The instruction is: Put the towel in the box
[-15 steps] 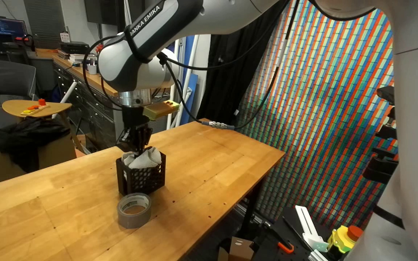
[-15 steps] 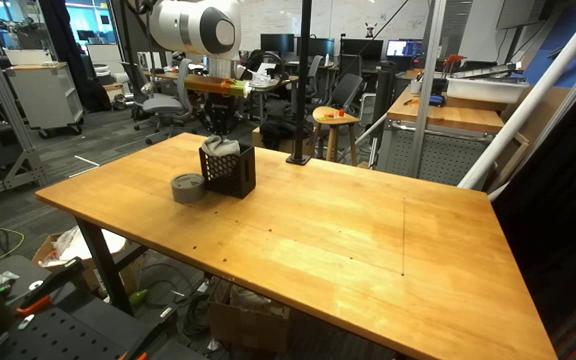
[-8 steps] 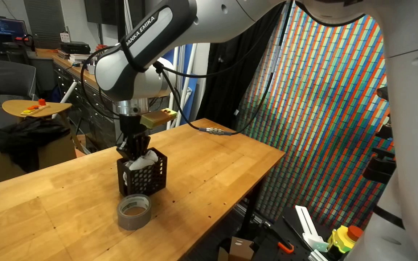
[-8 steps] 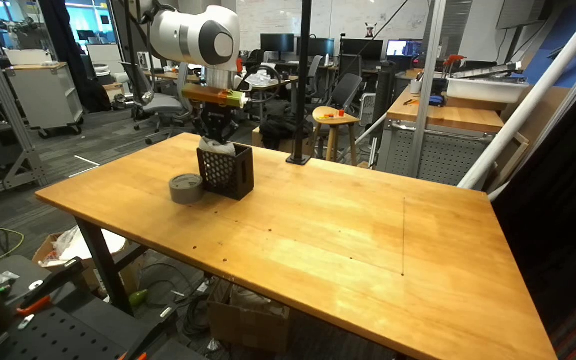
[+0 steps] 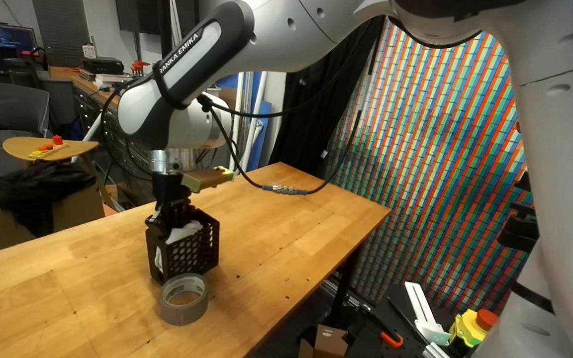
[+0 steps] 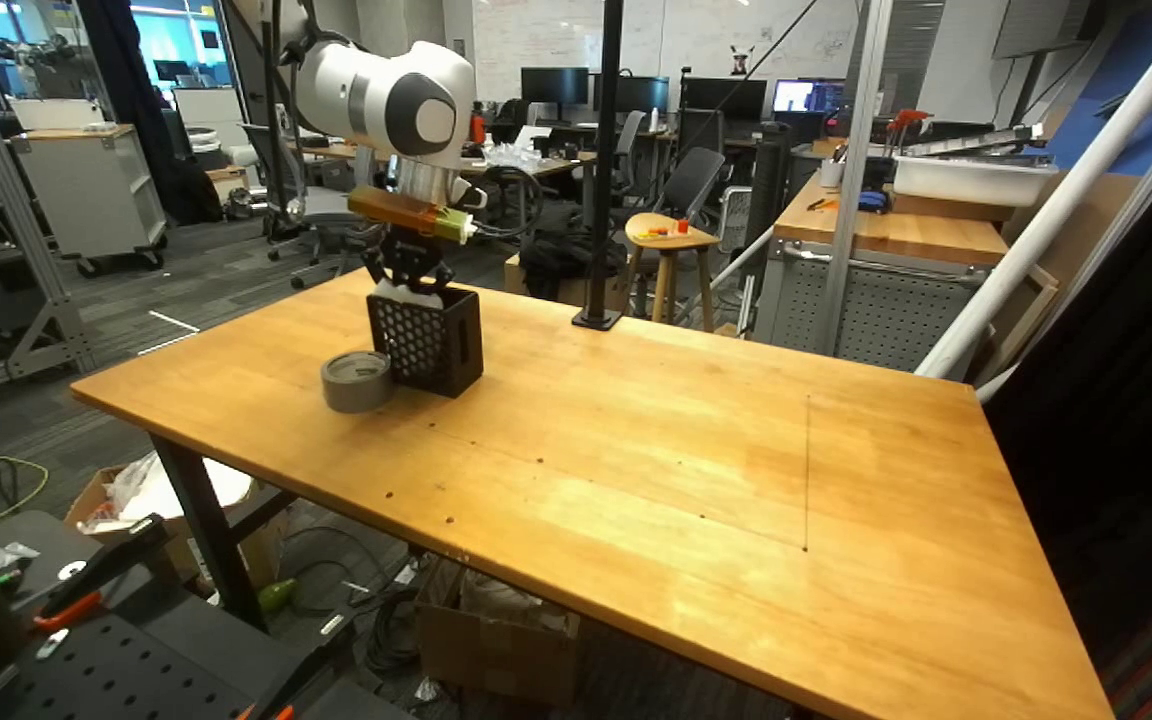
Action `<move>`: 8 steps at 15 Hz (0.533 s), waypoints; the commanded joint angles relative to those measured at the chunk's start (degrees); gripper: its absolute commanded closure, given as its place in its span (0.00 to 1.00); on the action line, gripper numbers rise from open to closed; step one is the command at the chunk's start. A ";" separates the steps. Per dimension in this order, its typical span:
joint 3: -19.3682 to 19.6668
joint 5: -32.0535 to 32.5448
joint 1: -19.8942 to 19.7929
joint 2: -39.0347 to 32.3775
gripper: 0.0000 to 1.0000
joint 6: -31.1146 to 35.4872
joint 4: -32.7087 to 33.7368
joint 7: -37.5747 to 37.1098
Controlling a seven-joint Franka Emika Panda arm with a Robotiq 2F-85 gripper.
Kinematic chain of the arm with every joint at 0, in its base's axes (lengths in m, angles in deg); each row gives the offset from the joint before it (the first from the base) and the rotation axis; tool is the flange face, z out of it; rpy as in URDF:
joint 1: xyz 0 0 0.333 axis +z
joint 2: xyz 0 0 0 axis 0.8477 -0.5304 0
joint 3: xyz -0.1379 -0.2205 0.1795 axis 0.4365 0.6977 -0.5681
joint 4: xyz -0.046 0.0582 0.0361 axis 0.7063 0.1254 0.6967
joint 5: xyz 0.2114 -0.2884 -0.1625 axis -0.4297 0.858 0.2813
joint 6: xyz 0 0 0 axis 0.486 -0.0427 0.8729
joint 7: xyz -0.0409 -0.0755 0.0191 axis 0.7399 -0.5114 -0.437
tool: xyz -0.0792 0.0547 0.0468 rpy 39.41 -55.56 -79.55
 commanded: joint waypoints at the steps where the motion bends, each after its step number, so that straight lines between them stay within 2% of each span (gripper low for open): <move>1: -1.14 -2.51 -0.46 -1.44 0.97 -0.84 1.52 2.02; 8: 2.85 2.06 0.10 6.07 0.95 -1.78 -2.13 -2.69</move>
